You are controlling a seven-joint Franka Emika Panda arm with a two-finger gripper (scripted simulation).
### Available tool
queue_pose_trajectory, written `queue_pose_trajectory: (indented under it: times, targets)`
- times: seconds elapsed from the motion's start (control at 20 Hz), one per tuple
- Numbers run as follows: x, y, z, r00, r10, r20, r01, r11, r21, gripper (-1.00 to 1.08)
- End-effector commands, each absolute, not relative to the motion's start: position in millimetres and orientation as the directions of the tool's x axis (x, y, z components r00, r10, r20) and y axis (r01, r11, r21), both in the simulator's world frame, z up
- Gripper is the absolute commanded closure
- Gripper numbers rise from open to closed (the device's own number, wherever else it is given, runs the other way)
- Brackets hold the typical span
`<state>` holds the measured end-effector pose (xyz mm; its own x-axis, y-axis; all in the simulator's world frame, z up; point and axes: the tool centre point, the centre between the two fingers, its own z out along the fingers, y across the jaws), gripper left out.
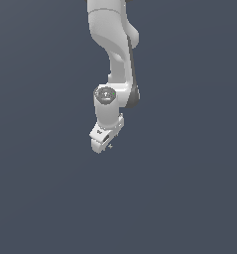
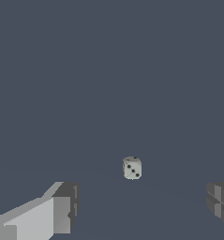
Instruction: Pick up the object and move it to a goal position.
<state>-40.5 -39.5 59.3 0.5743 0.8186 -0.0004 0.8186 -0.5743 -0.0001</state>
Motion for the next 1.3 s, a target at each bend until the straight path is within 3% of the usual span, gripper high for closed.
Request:
queue_pose_trajectory:
  times: [0.0,0.9,0.95,1.25]
  targets:
    - [-40,-39,59,0.574,0.819,0.000,0.819,-0.574,0.000,-0.92]
    - [-41,-39,9,0.570,0.821,0.000,0.821,-0.570,0.000,-0.92]
    - [-41,-39,9,0.570,0.821,0.000,0.821,-0.570,0.000,1.08]
    - [-41,-39,9,0.570,0.821,0.000,0.821,-0.570,0.000,1.08]
